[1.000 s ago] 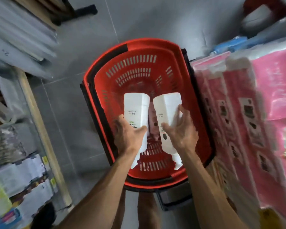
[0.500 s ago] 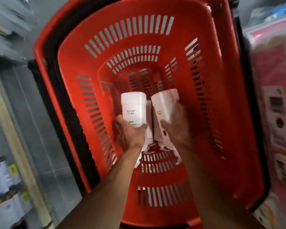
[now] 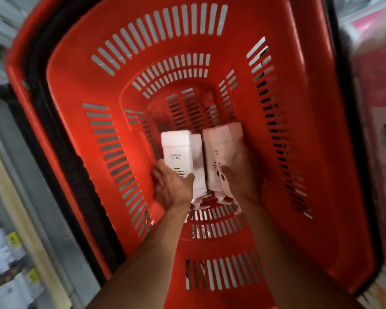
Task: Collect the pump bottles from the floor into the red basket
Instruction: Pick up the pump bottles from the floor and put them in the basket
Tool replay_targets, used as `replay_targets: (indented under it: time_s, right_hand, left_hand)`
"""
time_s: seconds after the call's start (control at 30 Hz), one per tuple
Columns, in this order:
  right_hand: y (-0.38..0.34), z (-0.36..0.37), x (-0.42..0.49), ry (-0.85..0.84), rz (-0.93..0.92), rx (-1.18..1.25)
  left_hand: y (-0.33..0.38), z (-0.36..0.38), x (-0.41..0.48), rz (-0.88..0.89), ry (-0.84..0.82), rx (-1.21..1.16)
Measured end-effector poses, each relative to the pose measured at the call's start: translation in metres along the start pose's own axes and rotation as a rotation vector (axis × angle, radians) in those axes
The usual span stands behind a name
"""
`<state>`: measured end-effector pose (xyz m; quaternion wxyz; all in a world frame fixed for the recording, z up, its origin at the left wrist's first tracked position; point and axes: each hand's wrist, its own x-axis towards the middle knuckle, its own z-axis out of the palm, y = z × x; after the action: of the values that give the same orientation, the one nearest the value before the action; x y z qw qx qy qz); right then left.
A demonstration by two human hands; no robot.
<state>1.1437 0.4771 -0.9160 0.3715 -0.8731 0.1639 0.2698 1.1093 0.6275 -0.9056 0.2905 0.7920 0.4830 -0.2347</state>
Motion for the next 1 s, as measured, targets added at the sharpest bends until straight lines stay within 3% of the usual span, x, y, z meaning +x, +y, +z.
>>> replay_targets:
  time_s: [0.13,0.47,0.73,1.0]
  right_hand:
    - [-0.021,-0.024,-0.018,0.049,-0.001,-0.195]
    - [-0.120,-0.114,-0.081,-0.010,-0.107,-0.340]
    - [-0.229,-0.228,-0.211,-0.017,-0.147,-0.464]
    - [-0.294,-0.340,-0.367,0.189,-0.181,-0.398]
  left_hand:
    - [0.008,-0.032,-0.017,0.088,-0.061,0.130]
    - [0.075,-0.164,-0.078,0.610,-0.044,0.473]
    - [0.116,-0.299,-0.218,0.889,0.004,0.642]
    - [0.138,-0.410,-0.363,1.067,0.060,0.609]
